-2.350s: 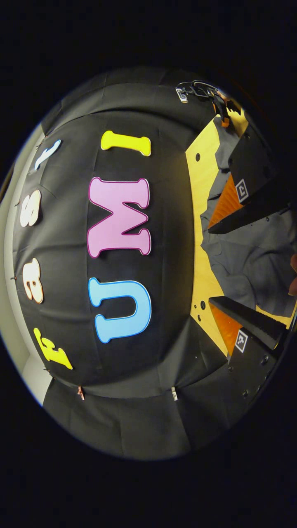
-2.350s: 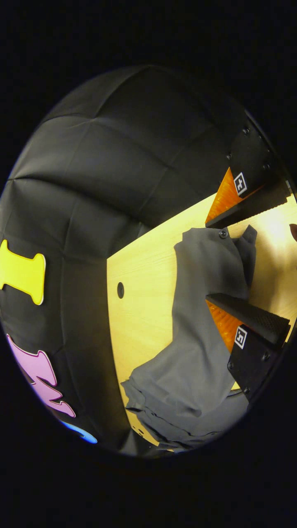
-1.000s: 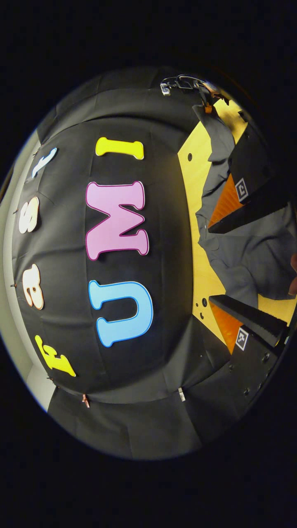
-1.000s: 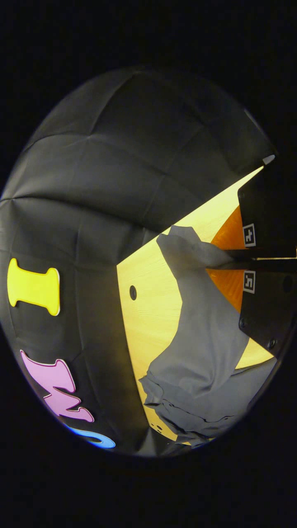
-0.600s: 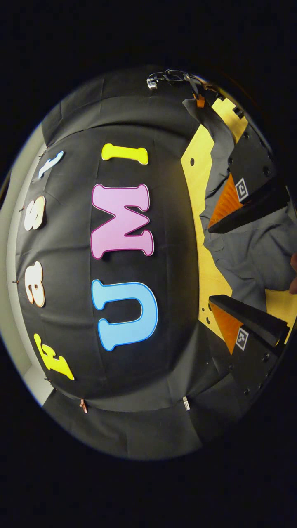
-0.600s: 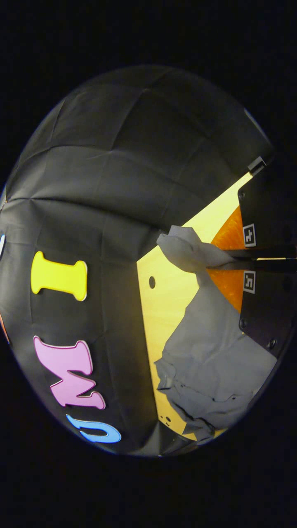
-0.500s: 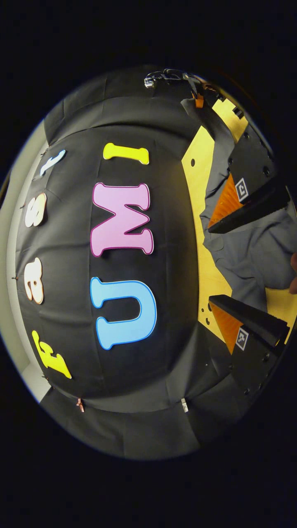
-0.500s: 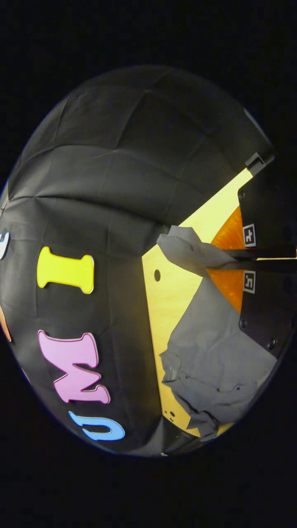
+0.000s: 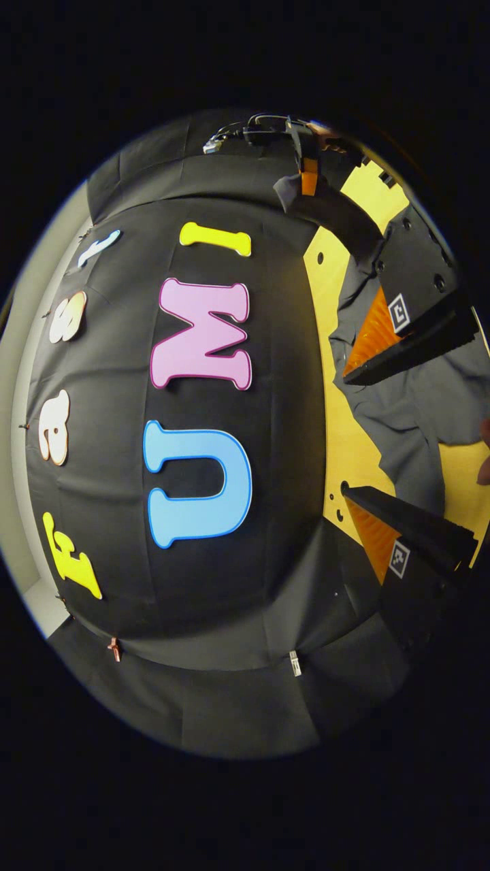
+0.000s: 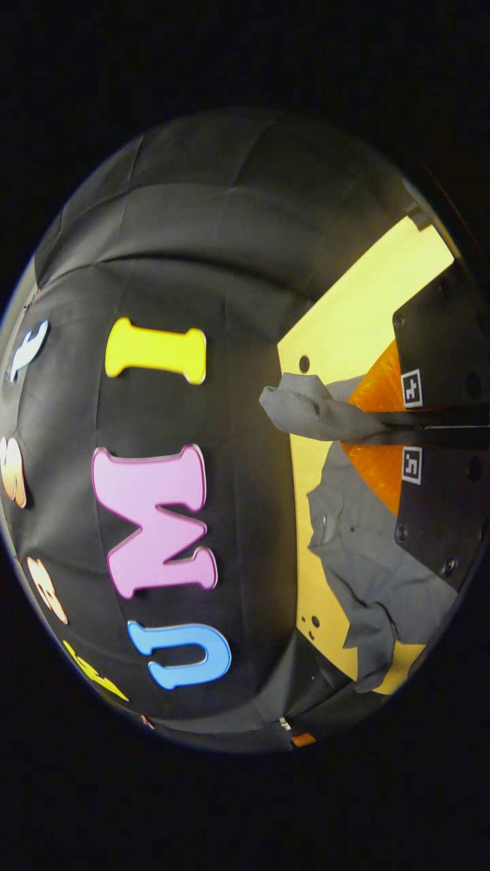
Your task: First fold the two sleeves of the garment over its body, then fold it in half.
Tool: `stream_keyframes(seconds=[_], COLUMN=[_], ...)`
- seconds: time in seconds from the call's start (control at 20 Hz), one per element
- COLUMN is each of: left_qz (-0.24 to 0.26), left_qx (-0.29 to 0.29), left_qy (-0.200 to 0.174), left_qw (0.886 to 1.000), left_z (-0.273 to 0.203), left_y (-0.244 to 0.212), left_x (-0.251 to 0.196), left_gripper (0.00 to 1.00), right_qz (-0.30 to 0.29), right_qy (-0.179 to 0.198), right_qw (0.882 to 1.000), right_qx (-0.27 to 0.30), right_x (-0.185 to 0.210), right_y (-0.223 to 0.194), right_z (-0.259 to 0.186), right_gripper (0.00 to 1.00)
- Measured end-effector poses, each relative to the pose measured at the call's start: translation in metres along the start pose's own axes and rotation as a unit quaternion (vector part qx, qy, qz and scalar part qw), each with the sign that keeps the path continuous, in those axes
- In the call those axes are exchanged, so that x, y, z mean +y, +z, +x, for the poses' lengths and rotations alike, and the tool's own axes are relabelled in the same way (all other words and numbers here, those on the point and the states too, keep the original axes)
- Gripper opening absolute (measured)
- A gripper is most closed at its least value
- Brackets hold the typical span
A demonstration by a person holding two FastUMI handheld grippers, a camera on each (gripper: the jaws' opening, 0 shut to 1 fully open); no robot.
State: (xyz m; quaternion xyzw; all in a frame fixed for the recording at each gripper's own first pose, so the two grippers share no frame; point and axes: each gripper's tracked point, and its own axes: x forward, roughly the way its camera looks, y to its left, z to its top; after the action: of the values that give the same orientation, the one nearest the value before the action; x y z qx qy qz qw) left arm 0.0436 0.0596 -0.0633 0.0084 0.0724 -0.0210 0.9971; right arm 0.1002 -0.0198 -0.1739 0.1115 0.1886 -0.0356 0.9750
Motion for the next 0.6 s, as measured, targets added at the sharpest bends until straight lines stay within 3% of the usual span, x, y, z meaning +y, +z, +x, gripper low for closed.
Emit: stream_keyframes(seconds=[0.25,0.6], left_qz=[0.004,-0.007], left_qx=[0.010,0.041], left_qy=[0.019,0.057], left_qw=[1.000,0.997], left_z=[-0.003,-0.007], left_y=[-0.014,-0.046], left_x=[0.051,0.116], left_gripper=[0.95,0.95], right_qz=[-0.038,-0.094], right_qy=[0.062,0.123], right_qw=[0.997,0.985], right_qx=[0.013,0.074], right_x=[0.098,0.195], right_y=[-0.022,-0.103], right_z=[0.025,0.052], right_gripper=[0.06,0.06])
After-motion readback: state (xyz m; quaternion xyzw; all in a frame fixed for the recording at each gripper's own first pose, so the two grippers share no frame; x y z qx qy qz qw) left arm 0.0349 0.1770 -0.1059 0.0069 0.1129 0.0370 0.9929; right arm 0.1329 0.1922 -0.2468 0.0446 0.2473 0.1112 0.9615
